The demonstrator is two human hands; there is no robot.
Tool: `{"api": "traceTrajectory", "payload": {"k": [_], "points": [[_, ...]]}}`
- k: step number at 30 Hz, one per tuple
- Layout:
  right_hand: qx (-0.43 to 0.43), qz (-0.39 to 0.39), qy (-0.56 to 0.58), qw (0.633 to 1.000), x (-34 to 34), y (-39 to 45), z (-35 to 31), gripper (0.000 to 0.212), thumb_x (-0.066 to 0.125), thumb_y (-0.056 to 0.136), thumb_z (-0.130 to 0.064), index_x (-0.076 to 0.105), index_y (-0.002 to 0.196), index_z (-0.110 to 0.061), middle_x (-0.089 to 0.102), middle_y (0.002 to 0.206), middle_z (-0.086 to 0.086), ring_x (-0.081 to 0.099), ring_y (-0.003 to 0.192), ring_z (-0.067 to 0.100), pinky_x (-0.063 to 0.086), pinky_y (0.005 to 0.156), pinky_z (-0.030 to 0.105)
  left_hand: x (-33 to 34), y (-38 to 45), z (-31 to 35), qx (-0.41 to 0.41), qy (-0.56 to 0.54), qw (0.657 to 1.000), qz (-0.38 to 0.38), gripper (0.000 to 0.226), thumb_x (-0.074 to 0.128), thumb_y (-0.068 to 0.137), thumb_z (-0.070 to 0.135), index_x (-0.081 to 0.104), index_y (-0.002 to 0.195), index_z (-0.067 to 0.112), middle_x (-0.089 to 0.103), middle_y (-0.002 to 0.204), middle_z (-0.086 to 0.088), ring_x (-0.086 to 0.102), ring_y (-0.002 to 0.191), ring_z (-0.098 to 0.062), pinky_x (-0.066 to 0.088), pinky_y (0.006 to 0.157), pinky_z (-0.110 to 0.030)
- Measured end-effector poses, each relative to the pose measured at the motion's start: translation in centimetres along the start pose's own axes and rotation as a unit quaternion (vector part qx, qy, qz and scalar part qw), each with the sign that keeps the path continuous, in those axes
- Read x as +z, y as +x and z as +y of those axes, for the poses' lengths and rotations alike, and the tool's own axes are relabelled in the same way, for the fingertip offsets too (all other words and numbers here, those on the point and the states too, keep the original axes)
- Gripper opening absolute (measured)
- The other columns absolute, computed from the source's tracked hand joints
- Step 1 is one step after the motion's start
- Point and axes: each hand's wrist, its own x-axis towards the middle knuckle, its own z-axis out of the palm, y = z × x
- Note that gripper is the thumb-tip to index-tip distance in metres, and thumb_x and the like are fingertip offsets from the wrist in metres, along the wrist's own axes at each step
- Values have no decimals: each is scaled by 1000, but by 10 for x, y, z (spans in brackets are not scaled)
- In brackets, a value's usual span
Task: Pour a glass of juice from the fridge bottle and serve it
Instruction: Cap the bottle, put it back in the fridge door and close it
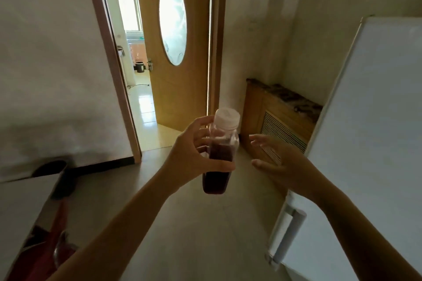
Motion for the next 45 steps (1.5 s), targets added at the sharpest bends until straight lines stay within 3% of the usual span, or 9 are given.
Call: {"api": "traceTrajectory", "payload": {"k": [8,12,16,20,23,28,34,41,45], "points": [[139,91,-132,977,3,80,25,55,58,85,-46,36,134,-38,46,140,-9,43,123,7,39,95,25,-1,151,-66,63,-38,985,-158,88,89,46,45,42,121,48,64,112,28,63,104,2,54,79,-17],[226,132,-205,943,-9,100,25,76,30,72,-73,44,132,-30,53,133,-3,48,120,14,43,97,33,28,218,-88,70,-82,962,-252,96,91,41,43,42,124,48,66,115,21,63,105,1,55,82,-20],[286,129,-268,911,-20,112,41,46,51,86,-47,45,128,-30,52,130,-4,46,117,10,33,88,18,69,269,-98,89,-117,937,-317,92,89,35,48,42,113,60,63,109,34,60,100,11,51,74,-8],[317,132,-263,902,-22,127,62,53,55,85,-47,37,133,-33,44,136,-9,36,125,10,32,100,25,114,307,-99,119,-155,911,-363,89,87,33,51,40,109,59,57,100,47,53,97,24,45,70,0],[340,177,-282,879,-20,127,75,62,55,85,-50,25,138,-38,36,141,-16,29,131,5,32,103,24,142,329,-99,128,-196,882,-409,87,90,41,35,43,114,48,60,103,42,59,98,14,48,71,-4],[410,214,-271,844,-16,132,76,69,51,83,-57,15,140,-42,28,143,-25,21,115,-13,26,88,7,189,363,-93,150,-249,816,-500,81,93,44,35,52,112,51,67,110,20,66,101,-3,54,74,-15],[501,258,-290,774,-12,140,65,62,48,85,-56,17,137,-47,30,139,-27,22,120,-14,27,98,11,270,380,-84,169,-304,702,-622,83,92,49,25,50,117,49,66,114,20,64,107,-4,55,75,-16],[635,310,-352,613,-1,161,72,59,50,82,-60,26,134,-44,44,135,-20,38,122,-1,32,100,20,343,363,-70,163,-329,536,-760,86,90,56,5,48,123,38,65,118,5,64,110,-13,56,86,-32],[688,328,-355,541,8,164,76,54,50,77,-61,34,127,-46,50,122,-25,37,99,-21,34,73,1,371,341,-59,90,-357,480,-796,91,90,47,3,47,123,28,63,120,-8,63,110,-23,55,90,-44]]}}
